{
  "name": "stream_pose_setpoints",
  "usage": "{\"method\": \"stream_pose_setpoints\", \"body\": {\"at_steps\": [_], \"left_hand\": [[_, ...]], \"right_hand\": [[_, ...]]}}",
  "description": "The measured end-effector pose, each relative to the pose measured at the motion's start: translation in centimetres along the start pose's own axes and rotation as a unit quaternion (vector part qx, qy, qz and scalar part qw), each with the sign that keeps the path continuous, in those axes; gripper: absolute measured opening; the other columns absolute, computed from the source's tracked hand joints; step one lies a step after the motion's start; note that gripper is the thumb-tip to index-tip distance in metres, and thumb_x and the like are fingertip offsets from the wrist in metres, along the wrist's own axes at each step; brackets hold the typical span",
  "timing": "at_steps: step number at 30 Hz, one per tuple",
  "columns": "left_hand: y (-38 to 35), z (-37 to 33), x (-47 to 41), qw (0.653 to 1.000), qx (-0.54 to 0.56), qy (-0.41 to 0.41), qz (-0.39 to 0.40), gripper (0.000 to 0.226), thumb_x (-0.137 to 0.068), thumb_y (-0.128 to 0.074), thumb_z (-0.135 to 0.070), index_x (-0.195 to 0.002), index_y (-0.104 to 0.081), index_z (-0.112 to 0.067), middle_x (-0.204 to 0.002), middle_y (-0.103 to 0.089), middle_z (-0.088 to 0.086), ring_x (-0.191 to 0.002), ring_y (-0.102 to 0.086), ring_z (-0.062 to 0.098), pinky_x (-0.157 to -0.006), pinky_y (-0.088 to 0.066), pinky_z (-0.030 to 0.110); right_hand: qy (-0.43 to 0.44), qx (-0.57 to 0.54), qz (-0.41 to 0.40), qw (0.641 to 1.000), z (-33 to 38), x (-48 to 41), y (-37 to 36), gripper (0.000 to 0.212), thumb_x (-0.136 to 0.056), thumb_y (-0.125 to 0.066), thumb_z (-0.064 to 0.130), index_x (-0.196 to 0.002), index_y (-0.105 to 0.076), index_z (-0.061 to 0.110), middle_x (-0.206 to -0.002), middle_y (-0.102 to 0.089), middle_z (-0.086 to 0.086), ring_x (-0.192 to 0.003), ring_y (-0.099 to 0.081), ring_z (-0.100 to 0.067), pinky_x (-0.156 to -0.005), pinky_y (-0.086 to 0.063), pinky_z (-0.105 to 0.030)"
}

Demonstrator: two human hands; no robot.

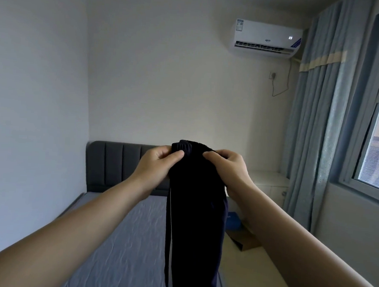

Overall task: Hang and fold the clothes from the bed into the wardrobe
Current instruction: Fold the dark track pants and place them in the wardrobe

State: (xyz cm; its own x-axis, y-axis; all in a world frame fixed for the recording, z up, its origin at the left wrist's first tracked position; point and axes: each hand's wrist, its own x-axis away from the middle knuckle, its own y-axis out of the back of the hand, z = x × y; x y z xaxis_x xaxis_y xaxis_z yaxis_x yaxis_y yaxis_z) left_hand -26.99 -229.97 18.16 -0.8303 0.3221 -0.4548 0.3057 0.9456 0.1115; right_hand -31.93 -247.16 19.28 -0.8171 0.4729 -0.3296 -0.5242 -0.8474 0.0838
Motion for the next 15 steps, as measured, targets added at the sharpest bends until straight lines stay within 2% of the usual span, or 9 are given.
{"method": "stream_pose_setpoints", "body": {"at_steps": [4, 6, 8, 10, 12, 15], "left_hand": [[0.9, -0.1, 0.5, 0.999, 0.037, 0.018, -0.018, 0.019, -0.093, -0.060, -0.028, -0.093, -0.074, -0.015, -0.094, -0.070, 0.014, -0.084, -0.063, 0.026, -0.079, -0.047, 0.042], [1.2, 0.0, 0.8, 0.999, 0.024, 0.018, -0.018, 0.018, -0.093, -0.059, -0.027, -0.093, -0.074, -0.016, -0.091, -0.068, 0.013, -0.083, -0.061, 0.025, -0.075, -0.044, 0.039], [0.8, -0.1, 1.2, 1.000, 0.011, 0.009, 0.002, 0.016, -0.093, -0.060, -0.026, -0.098, -0.073, -0.020, -0.092, -0.072, 0.006, -0.087, -0.067, 0.025, -0.075, -0.049, 0.035], [0.3, -0.3, 1.6, 1.000, 0.002, -0.002, 0.022, 0.018, -0.093, -0.059, -0.022, -0.105, -0.071, -0.019, -0.099, -0.074, 0.007, -0.097, -0.069, 0.027, -0.082, -0.052, 0.039], [0.5, -0.4, 1.9, 0.999, 0.003, -0.001, 0.036, 0.021, -0.094, -0.058, -0.018, -0.111, -0.069, -0.014, -0.105, -0.072, 0.010, -0.103, -0.066, 0.029, -0.091, -0.052, 0.044], [1.4, -0.2, 2.4, 0.999, -0.007, 0.000, 0.046, 0.022, -0.094, -0.057, -0.017, -0.112, -0.069, -0.015, -0.103, -0.073, 0.007, -0.102, -0.067, 0.026, -0.090, -0.053, 0.041]], "right_hand": [[-0.007, -0.011, -0.074, 0.997, -0.4, 0.0, 0.5, 0.010, -0.077, -0.069, 0.027, -0.078, -0.071, 0.017, -0.065, -0.065, 0.004, -0.062, -0.061, -0.013, -0.061, -0.051, -0.028], [-0.018, -0.017, -0.033, 0.999, -0.4, 0.5, 0.4, 0.011, -0.078, -0.070, 0.028, -0.074, -0.071, 0.017, -0.067, -0.067, 0.001, -0.064, -0.062, -0.015, -0.063, -0.052, -0.030], [-0.012, -0.031, 0.010, 0.999, -0.3, 1.2, -0.5, 0.013, -0.080, -0.070, 0.029, -0.073, -0.070, 0.017, -0.072, -0.069, -0.002, -0.070, -0.066, -0.018, -0.068, -0.055, -0.036], [0.000, -0.052, 0.017, 0.999, 0.1, 1.6, -1.2, 0.012, -0.083, -0.069, 0.029, -0.082, -0.067, 0.018, -0.083, -0.071, -0.003, -0.078, -0.068, -0.018, -0.076, -0.057, -0.038], [-0.006, -0.068, 0.026, 0.997, 0.5, 1.9, -1.3, 0.019, -0.086, -0.067, 0.031, -0.098, -0.063, 0.017, -0.097, -0.070, -0.006, -0.090, -0.069, -0.020, -0.085, -0.058, -0.040], [0.018, -0.022, 0.083, 0.996, 0.4, 2.6, -0.6, 0.025, -0.086, -0.067, 0.031, -0.108, -0.057, 0.024, -0.104, -0.068, -0.012, -0.095, -0.068, -0.026, -0.087, -0.056, -0.048]]}}
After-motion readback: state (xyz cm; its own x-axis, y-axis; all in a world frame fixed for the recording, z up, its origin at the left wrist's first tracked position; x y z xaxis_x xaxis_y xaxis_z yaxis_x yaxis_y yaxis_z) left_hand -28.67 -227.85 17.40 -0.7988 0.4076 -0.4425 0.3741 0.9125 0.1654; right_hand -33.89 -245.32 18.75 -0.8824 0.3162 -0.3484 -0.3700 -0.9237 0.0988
